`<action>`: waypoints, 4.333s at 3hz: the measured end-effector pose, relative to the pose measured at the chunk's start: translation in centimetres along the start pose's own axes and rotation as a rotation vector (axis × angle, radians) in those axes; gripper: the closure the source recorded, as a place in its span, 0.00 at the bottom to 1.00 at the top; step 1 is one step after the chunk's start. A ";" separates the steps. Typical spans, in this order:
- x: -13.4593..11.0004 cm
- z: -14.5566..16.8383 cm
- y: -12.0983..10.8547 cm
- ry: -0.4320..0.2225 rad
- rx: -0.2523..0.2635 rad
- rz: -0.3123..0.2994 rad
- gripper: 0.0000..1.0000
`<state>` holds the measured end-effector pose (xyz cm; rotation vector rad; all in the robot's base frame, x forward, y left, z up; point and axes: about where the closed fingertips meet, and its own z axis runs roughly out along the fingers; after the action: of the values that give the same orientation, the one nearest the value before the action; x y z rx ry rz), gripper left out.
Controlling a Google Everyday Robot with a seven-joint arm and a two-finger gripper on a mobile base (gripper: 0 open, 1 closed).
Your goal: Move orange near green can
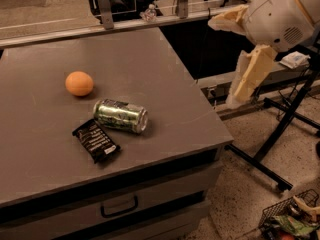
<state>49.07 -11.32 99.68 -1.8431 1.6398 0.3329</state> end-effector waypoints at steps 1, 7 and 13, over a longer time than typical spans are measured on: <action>-3.1 2.9 -1.4 -0.137 -0.038 -0.057 0.00; -9.0 17.9 -8.6 -0.410 0.025 0.098 0.00; -15.4 33.9 -11.0 -0.543 -0.171 0.098 0.01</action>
Offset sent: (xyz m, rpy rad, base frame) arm 0.0460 0.1238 -0.0338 0.3463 0.0711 0.1926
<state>64.23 21.65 85.95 -1.6003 1.3492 0.9507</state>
